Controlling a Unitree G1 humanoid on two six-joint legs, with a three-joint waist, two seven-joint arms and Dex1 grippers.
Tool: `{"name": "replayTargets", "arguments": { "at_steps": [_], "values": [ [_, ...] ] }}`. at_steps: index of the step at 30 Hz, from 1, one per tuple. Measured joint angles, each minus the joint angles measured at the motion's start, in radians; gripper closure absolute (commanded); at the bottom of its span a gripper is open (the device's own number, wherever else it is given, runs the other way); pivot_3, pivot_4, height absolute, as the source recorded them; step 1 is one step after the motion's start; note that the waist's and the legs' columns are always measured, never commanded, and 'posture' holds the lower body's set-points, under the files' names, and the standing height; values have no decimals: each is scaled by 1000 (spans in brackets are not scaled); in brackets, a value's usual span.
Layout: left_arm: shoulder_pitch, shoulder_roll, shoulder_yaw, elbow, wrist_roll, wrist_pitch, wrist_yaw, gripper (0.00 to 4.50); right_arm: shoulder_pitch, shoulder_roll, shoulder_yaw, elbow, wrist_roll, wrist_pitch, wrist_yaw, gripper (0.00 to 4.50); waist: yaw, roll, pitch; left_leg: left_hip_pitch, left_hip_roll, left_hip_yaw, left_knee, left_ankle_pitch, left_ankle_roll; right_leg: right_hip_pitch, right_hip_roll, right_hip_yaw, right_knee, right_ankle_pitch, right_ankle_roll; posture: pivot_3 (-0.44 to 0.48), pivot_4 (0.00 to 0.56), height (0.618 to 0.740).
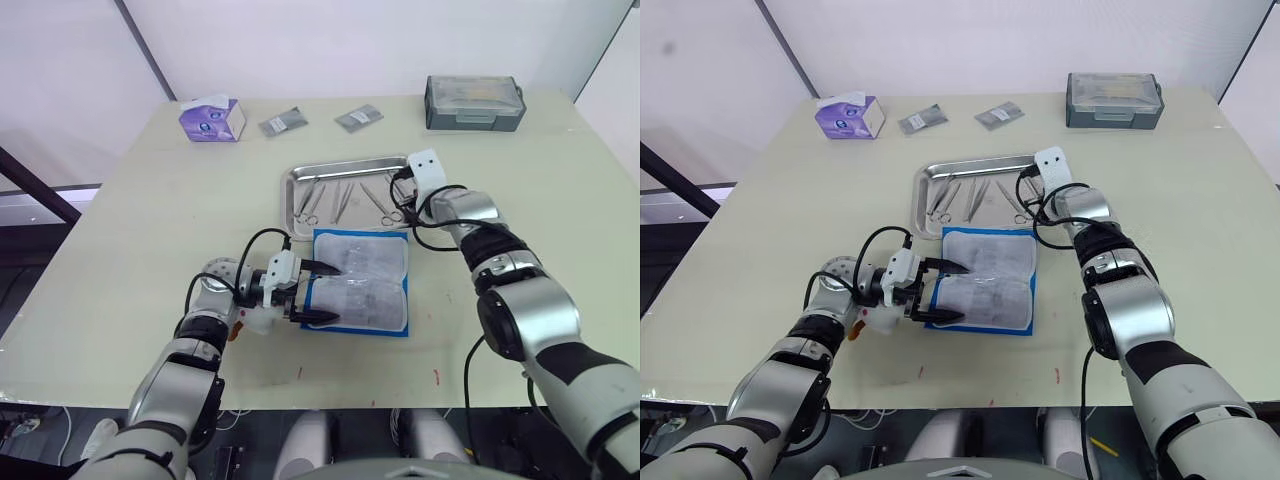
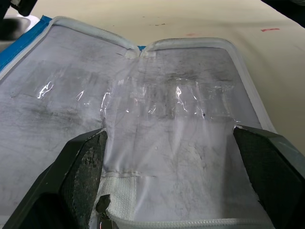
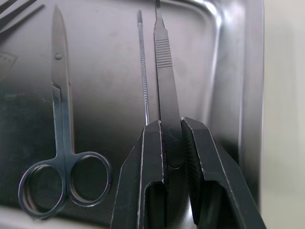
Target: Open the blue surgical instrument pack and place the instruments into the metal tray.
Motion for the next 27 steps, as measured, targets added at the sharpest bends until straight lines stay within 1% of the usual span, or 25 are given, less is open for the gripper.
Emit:
{"name": "replayTargets", "arguments": {
  "at_steps": [5,8,10,11,12,14,15,18,24,27],
  "values": [
    [0,-1,1,0,1,0,0,0,-2,9,-26,11,10,-2,-19,4488,0,0,0,0,0,0,0,0,0,0,0,0,0,0,0,0,150,734],
    [1,-1,2,0,2,0,0,0,-2,13,-34,11,12,-2,-20,2990,0,0,0,0,0,0,0,0,0,0,0,0,0,0,0,0,150,734],
    [0,-1,3,0,3,0,0,0,-2,15,-34,11,12,-4,-13,2216,0,0,0,0,0,0,0,0,0,0,0,0,0,0,0,0,150,734],
    [0,-3,6,0,6,0,0,0,-2,20,-34,11,13,-8,-7,1570,1,0,0,0,0,0,0,0,0,0,0,0,0,0,0,0,150,734],
    [0,-4,9,0,8,0,0,0,-2,22,-33,11,15,-11,-3,1213,1,0,0,0,0,0,0,0,0,0,0,0,0,0,0,0,150,734],
    [0,-4,16,0,12,0,0,0,-2,27,-32,6,16,-31,0,345,2,0,0,0,0,0,0,0,0,0,-1,0,0,0,0,0,150,734],
    [0,-4,17,0,12,0,0,0,-2,27,-32,2,16,-35,0,134,2,0,0,0,0,0,0,0,0,0,-1,0,0,0,0,0,150,734],
    [1,-4,18,0,13,0,0,0,-1,14,-24,-30,9,-45,18,134,1,1,0,0,0,0,0,0,0,0,-1,0,0,0,0,0,150,734],
    [10,2,18,-16,9,4,0,0,39,-29,0,-188,-1,-44,63,134,-1,1,0,0,0,0,0,0,0,0,0,0,0,0,0,0,150,734],
    [18,10,17,-47,-1,16,0,0,85,-34,15,-280,2,-48,104,134,-1,1,0,-7,0,0,1,0,0,-6,0,0,1,0,0,0,150,734]
  ]
}}
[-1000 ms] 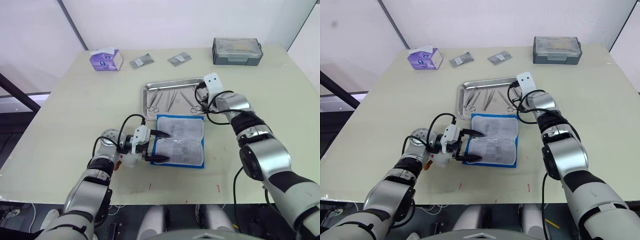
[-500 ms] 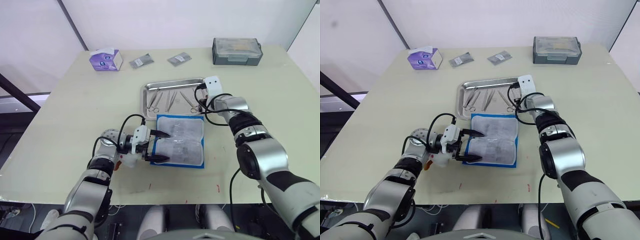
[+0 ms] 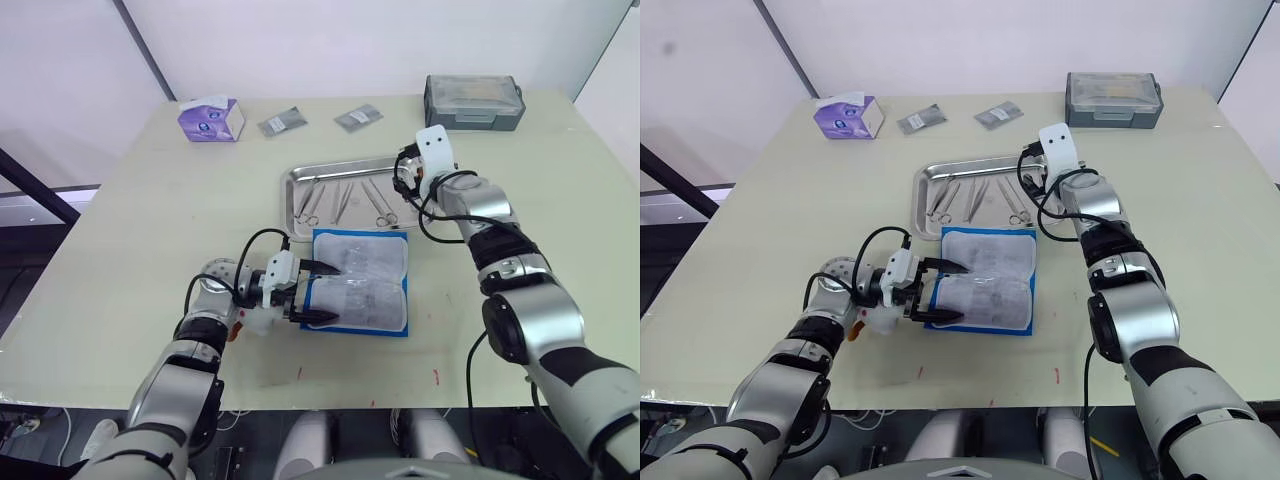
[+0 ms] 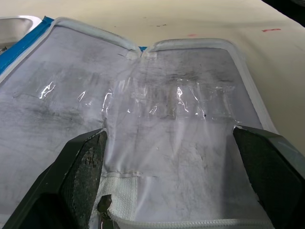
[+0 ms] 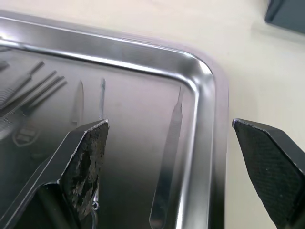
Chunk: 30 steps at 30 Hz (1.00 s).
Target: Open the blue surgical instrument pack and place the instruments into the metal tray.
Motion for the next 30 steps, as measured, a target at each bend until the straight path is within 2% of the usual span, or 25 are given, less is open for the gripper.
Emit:
{"name": "replayTargets", "arguments": {
  "at_steps": [1,6,13,19,22,24,27,30],
  "values": [
    [5,3,0,-15,-10,8,0,0,20,-1,3,-36,5,-10,20,134,1,0,0,-6,0,0,2,0,0,-6,0,0,2,0,0,0,150,734],
    [26,16,0,-105,-53,90,0,0,126,-21,5,-219,45,-52,110,134,1,-2,2,-9,2,-1,3,0,0,-7,0,0,1,0,0,0,150,734],
    [100,59,12,-341,-140,337,-1,0,329,-74,-13,-504,138,-97,238,134,1,-9,10,-21,3,-2,7,0,0,-16,0,-2,1,0,0,0,150,734],
    [148,102,67,-506,-190,490,28,0,454,-147,-32,-650,187,-138,315,134,1,-18,22,-21,3,-2,9,0,0,-17,0,-3,4,0,0,0,150,734],
    [178,133,115,-579,-214,542,69,0,538,-166,-46,-733,238,-191,375,134,2,-22,27,-21,4,-2,10,0,0,-18,1,-3,6,0,0,0,150,734],
    [214,193,186,-622,-230,578,117,0,641,-220,-77,-811,309,-192,446,134,4,-26,32,-21,4,-3,10,0,0,-18,1,-3,6,0,0,0,150,734],
    [272,276,309,-630,-235,597,191,0,778,-302,-152,-869,395,-170,523,134,4,-26,35,-21,4,-1,10,0,0,-18,-1,-2,6,0,0,0,150,734],
    [313,301,366,-630,-239,606,223,0,838,-335,-184,-902,441,-163,555,134,4,-27,37,-20,4,-1,11,0,0,-18,-1,-2,7,0,0,0,150,734]
  ]
}}
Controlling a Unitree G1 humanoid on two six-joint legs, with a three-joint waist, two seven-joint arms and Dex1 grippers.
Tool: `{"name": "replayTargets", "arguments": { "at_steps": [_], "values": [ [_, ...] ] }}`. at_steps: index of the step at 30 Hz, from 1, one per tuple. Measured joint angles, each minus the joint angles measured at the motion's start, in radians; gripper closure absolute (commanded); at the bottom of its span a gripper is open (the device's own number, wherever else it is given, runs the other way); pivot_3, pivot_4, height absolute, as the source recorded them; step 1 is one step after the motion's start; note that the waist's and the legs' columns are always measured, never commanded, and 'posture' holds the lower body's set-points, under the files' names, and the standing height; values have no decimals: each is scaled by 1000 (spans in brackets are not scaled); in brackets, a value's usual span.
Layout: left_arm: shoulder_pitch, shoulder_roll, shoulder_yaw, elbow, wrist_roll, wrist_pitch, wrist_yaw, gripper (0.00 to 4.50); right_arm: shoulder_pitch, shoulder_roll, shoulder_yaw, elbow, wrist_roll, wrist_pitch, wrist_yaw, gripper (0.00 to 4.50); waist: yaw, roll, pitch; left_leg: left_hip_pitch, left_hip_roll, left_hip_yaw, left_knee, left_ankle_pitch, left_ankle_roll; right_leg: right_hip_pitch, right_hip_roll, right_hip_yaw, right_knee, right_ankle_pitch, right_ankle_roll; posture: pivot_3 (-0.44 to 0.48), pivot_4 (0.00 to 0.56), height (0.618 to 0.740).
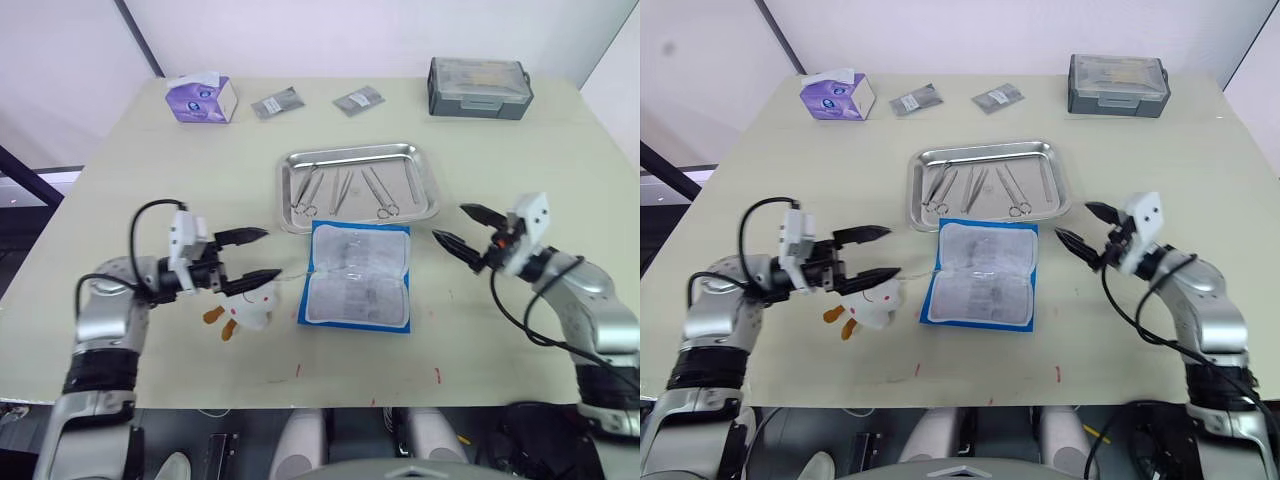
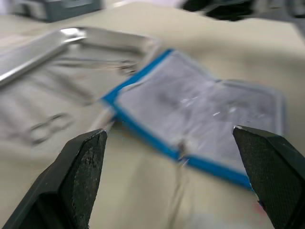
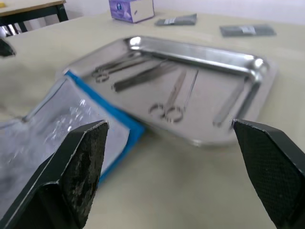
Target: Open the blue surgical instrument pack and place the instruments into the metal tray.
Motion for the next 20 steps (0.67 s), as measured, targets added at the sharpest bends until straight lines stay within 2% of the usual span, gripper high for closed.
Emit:
{"name": "replayTargets", "arguments": {
  "at_steps": [4,7,13,20],
  "values": [
    [91,40,64,-4,-3,1,42,0,116,-51,-50,-43,50,-19,57,134,3,-3,2,1,0,-1,0,0,0,0,0,-1,2,0,0,0,150,734],
    [186,89,126,-2,6,14,87,0,254,-76,-104,-45,72,-56,107,134,5,-3,2,1,0,0,0,0,0,0,0,0,2,0,0,0,150,734],
    [311,96,195,-12,21,32,176,0,404,-99,-186,-64,97,-119,164,134,5,-4,3,3,0,0,1,0,0,1,-2,0,5,0,0,0,150,734],
    [430,96,245,-37,27,0,202,0,513,-118,-242,-59,106,-170,195,134,6,-5,3,5,0,0,1,0,-1,2,-3,0,6,0,-1,0,150,734]
  ]
}}
